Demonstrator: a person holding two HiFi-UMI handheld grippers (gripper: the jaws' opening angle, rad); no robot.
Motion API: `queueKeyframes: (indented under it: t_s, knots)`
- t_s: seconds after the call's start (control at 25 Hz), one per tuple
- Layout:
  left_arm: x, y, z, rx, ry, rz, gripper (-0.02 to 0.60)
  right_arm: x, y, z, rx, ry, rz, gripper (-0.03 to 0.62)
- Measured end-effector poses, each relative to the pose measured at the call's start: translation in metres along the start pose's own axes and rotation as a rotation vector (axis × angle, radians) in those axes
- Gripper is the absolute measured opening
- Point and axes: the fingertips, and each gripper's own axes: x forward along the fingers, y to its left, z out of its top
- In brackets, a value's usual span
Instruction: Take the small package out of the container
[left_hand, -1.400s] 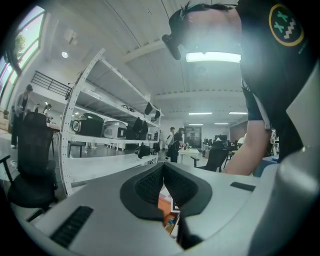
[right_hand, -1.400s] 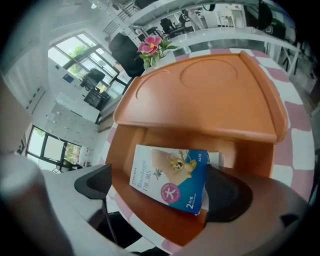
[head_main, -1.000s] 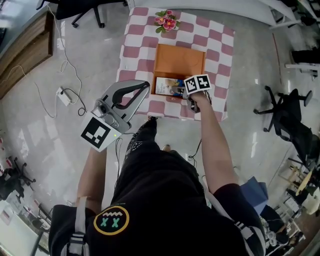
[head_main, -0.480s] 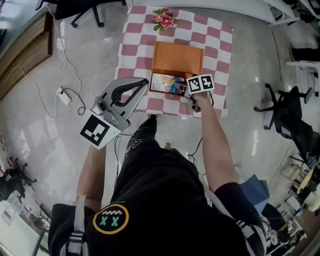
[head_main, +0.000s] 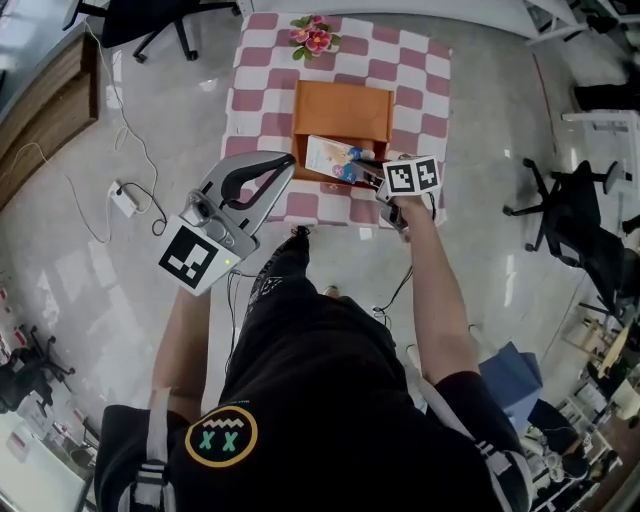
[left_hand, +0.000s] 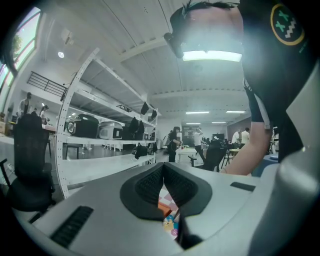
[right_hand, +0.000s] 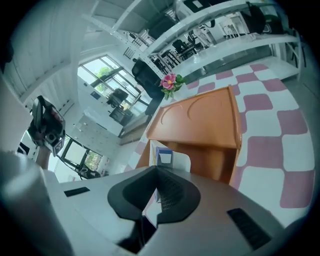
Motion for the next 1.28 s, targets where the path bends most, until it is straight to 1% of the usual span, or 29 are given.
queueKeyframes:
  t_s: [0.08, 0.28, 0.4, 0.52, 0.6, 0.76, 0.88, 1.0, 1.16, 1.28]
  knots:
    - [-0.001, -0.002, 0.001, 0.005, -0.002, 0.001, 0.020, -0.009, 0.008, 0.003, -0.023, -0.025, 0.004, 0.021]
    - [-0.006, -0.012, 0.008, 0.021, -0.010, 0.011, 0.019, -0.037, 0.037, 0.016, -0.118, -0.099, 0.020, 0.021]
    - [-0.010, -0.017, 0.013, 0.028, -0.024, 0.021, 0.019, -0.056, 0.051, 0.023, -0.163, -0.143, 0.013, 0.021]
    - [-0.016, -0.025, 0.017, 0.037, -0.030, 0.035, 0.018, -0.079, 0.073, 0.032, -0.220, -0.202, 0.015, 0.021]
    - [-0.023, -0.032, 0.018, 0.055, -0.028, 0.043, 0.018, -0.097, 0.091, 0.035, -0.265, -0.246, 0.019, 0.021]
    - [-0.036, -0.055, 0.022, 0.119, -0.028, 0.052, 0.020, -0.141, 0.132, 0.032, -0.356, -0.344, 0.025, 0.021]
    - [-0.046, -0.084, 0.034, 0.146, -0.034, 0.056, 0.018, -0.176, 0.164, 0.020, -0.422, -0.414, 0.027, 0.021]
    - [-0.059, -0.120, 0.046, 0.165, -0.045, 0.057, 0.020, -0.212, 0.195, -0.002, -0.480, -0.478, 0.028, 0.021]
    - [-0.077, -0.171, 0.061, 0.183, -0.057, 0.064, 0.018, -0.259, 0.233, -0.039, -0.551, -0.557, 0.030, 0.021]
    - [-0.092, -0.213, 0.069, 0.187, -0.071, 0.072, 0.018, -0.292, 0.258, -0.075, -0.598, -0.601, 0.034, 0.021]
